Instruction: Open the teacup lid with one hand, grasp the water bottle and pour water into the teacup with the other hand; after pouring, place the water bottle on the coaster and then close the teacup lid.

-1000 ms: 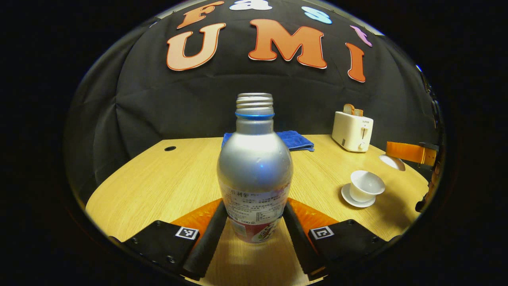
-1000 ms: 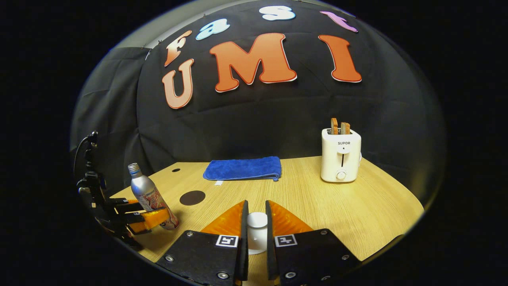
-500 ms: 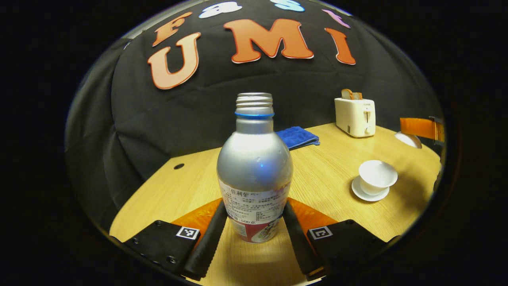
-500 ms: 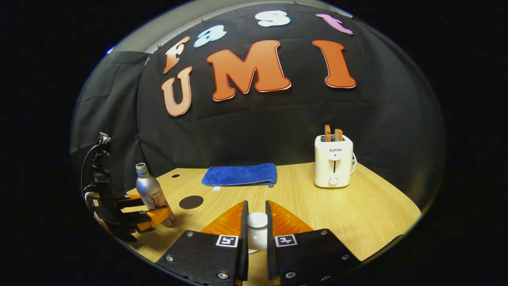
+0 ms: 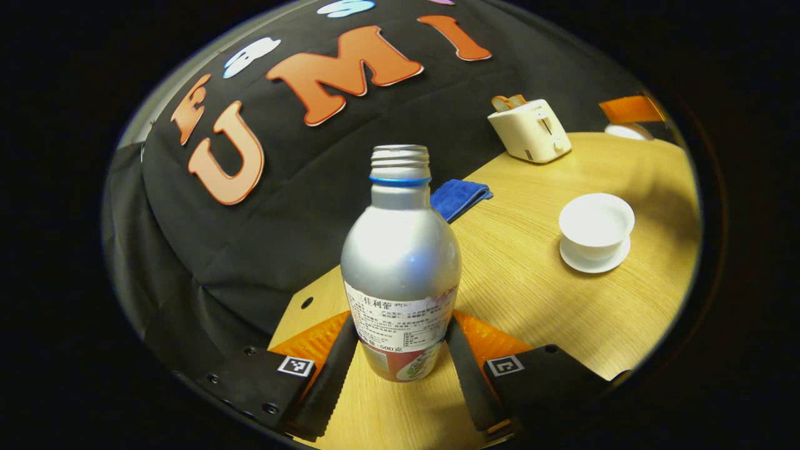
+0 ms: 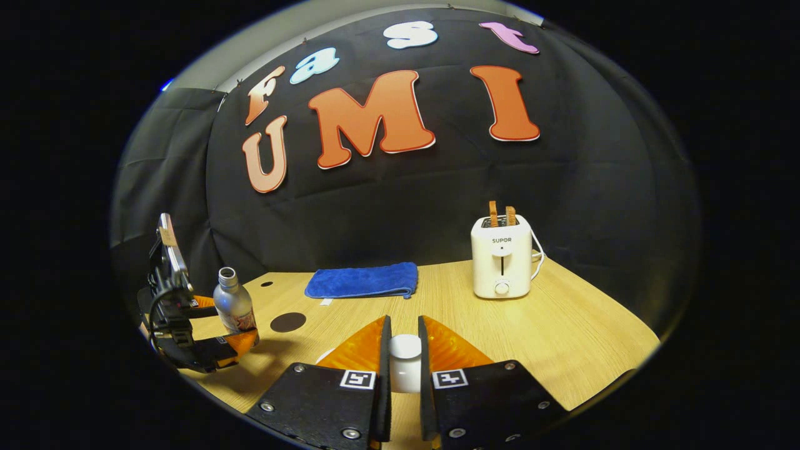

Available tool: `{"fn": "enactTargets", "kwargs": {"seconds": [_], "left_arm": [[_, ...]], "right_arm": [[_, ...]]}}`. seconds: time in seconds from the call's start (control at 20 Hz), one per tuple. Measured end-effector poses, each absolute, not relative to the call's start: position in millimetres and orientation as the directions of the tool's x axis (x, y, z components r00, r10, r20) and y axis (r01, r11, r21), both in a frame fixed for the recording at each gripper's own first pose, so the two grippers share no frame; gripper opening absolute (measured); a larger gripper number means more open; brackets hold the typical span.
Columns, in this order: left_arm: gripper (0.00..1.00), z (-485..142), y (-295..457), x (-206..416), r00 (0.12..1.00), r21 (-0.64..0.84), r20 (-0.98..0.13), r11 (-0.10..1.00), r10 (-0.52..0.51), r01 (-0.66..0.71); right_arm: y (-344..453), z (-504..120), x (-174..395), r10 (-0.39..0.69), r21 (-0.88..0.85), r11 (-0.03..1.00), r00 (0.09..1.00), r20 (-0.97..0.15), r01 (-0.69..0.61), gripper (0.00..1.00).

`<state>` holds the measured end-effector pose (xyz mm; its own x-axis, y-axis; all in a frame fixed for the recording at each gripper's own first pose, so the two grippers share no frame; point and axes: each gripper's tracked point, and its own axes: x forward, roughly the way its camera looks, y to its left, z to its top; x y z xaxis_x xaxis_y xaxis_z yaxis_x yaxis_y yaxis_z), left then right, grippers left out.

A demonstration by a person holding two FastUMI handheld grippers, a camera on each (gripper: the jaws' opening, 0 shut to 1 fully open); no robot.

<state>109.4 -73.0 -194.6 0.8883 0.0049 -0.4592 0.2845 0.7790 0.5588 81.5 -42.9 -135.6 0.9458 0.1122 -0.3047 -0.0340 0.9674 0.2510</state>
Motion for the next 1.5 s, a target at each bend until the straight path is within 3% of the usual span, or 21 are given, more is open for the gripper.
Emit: {"fn": "enactTargets", "kwargs": {"seconds": [0.6,1.5], "left_arm": [[0.84,-205,-107,117,0.906,0.822,-0.423,0.428,0.014,0.377],[0.82,-198,-142,134,0.907,0.909,-0.417,-0.023,-0.053,0.417]], "right_arm": [[-80,-141,69,0.063,0.265,0.964,0.95,-0.306,0.021,0.19],[-114,-145,47,0.015,0.281,0.957,0.949,-0.315,0.078,0.19]]}}
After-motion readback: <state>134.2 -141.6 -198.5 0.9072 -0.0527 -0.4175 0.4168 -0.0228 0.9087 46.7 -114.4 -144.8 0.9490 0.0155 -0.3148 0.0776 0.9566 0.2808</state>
